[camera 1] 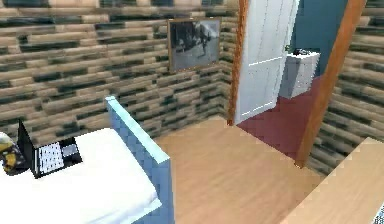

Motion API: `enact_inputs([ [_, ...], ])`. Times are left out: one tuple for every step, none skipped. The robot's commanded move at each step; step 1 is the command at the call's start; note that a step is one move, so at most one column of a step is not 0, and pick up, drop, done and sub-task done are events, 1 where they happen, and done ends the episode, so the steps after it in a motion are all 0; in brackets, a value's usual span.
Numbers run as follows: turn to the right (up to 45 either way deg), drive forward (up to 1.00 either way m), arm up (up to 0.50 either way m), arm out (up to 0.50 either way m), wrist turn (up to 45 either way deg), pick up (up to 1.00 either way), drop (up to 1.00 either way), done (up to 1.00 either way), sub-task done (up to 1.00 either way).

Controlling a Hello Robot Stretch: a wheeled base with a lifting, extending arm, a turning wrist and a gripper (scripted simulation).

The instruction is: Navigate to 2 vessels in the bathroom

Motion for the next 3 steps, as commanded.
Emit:
enact_inputs([
  [0.0, 0.25, 0.00, 0.00, 0.0, 0.00, 0.00, 0.00, 0.00],
  [-9.0, 0.00, 0.00, 0.00, 0.0, 0.00, 0.00, 0.00, 0.00],
  [0.0, 0.35, 0.00, 0.00, 0.0, 0.00, 0.00, 0.00, 0.00],
])
